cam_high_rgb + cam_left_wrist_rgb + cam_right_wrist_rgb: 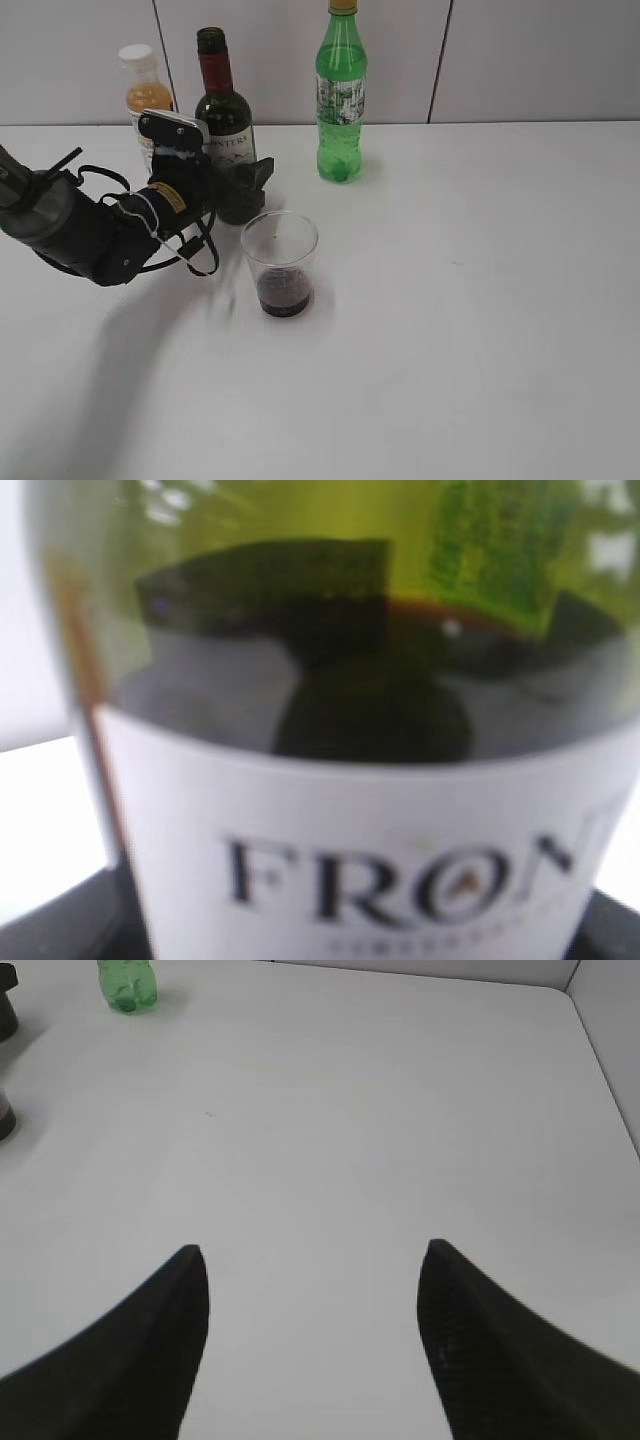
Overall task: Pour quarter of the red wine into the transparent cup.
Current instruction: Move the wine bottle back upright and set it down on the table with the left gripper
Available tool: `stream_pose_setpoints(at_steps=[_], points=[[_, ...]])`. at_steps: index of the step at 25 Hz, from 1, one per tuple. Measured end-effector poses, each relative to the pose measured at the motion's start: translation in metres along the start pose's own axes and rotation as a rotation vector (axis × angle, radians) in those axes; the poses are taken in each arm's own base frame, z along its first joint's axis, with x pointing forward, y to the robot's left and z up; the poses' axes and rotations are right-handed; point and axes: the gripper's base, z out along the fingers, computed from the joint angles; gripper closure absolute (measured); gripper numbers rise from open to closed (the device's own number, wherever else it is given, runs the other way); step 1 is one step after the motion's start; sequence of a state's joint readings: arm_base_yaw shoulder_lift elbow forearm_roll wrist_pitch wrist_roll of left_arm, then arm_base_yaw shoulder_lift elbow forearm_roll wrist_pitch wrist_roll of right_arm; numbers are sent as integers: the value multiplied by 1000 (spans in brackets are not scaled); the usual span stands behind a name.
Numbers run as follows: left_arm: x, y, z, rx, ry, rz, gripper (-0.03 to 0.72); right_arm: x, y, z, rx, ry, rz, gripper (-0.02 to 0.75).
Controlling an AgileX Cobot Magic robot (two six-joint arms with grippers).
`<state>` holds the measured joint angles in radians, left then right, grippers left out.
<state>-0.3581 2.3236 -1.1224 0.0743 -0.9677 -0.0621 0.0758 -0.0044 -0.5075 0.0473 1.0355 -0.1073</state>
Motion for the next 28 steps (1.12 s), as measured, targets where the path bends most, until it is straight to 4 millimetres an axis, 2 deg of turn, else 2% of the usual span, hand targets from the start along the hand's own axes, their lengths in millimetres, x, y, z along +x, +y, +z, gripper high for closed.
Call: stream_pose_setpoints(at_steps=[6, 10, 12, 18, 28], points=[[1, 0, 0, 3, -40, -1, 140, 0, 0, 0, 0, 0, 0, 206], [-15, 0, 1, 9, -163, -4, 49, 0, 0, 0, 0, 1, 0, 206], [-18, 1, 1, 7, -183, -11, 29, 0, 0, 0, 0, 1, 0, 206], [-23, 1, 0, 29, -193, -1, 24, 0, 0, 0, 0, 1, 0, 206], [-54, 0, -16, 37, -206, 28, 32, 0, 0, 0, 0, 1, 0, 206]])
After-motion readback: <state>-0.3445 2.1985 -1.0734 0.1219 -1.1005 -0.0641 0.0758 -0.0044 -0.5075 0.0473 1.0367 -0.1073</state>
